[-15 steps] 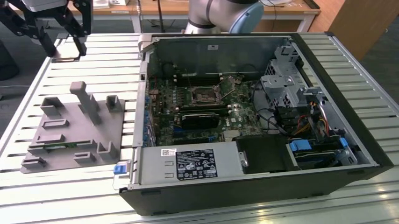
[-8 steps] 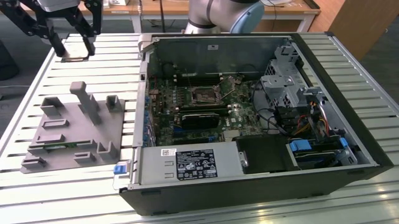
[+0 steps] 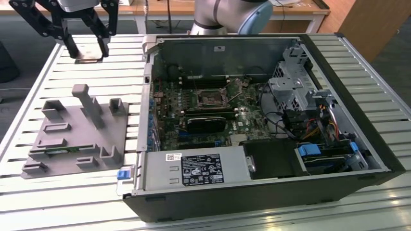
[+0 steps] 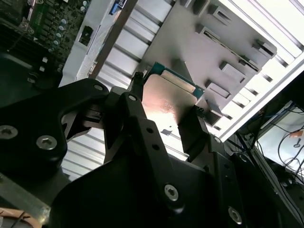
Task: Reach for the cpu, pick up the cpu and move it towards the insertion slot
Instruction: 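Pick up the cpu and move it towards the insertion slot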
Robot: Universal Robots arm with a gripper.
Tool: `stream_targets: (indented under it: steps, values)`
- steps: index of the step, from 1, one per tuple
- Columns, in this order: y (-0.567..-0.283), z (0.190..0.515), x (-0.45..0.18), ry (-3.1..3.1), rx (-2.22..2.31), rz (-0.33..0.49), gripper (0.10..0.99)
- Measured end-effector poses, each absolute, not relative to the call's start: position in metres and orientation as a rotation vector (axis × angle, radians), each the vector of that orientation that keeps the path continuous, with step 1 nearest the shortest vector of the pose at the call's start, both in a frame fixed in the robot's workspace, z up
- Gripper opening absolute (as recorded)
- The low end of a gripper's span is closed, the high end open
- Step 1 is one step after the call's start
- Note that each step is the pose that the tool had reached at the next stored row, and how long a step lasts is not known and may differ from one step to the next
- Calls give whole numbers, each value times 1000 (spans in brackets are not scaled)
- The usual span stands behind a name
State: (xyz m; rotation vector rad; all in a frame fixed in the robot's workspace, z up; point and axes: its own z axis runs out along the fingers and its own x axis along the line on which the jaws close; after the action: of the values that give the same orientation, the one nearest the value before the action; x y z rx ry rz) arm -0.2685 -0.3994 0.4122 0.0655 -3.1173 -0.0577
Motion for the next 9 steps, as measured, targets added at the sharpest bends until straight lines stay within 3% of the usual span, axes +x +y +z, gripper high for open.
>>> stream_targets:
  steps: [9]
  values:
    - [-399,412,-250,-3117,66,-58,545]
